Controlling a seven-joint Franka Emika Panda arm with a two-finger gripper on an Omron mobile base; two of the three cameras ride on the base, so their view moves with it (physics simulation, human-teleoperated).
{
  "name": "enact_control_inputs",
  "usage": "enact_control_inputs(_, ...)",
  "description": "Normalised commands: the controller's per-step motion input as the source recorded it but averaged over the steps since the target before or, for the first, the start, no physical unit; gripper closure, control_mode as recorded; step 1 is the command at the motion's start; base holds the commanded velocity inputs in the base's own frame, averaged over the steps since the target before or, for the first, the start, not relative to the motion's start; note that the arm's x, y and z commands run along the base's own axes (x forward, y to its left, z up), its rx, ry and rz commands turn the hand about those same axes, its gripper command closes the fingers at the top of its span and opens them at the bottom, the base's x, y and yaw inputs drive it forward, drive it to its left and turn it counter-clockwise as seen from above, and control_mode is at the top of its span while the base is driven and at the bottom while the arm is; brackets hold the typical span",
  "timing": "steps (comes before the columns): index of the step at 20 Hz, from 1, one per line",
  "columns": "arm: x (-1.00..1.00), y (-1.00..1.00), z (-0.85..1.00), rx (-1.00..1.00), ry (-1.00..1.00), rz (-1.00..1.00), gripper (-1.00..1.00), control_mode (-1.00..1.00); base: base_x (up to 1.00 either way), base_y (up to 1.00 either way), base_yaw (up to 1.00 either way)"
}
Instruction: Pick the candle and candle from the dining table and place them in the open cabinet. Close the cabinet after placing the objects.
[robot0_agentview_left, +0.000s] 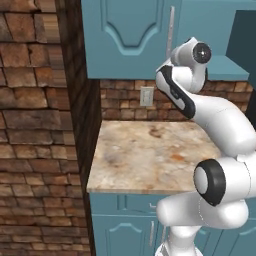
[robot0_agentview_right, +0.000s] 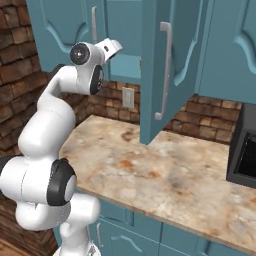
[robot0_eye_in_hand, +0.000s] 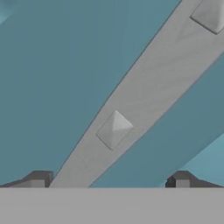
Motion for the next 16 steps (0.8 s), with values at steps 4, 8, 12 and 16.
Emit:
enact_control_inputs(4,0.0,-0.51,-0.28,0.0,-0.02,0.0,-1.0,-1.0,0.0,0.0,0.0)
enact_control_inputs(8,0.0,-0.62,-0.43,0.0,-0.02,0.0,-1.0,-1.0,0.0,0.0,0.0)
enact_control_inputs(12,0.0,-0.81,-0.57,0.0,-0.02,0.0,-1.0,-1.0,0.0,0.0,0.0)
enact_control_inputs(16,-0.11,-0.96,-0.61,0.0,-0.03,-0.01,-1.0,-1.0,0.0,0.0,0.0)
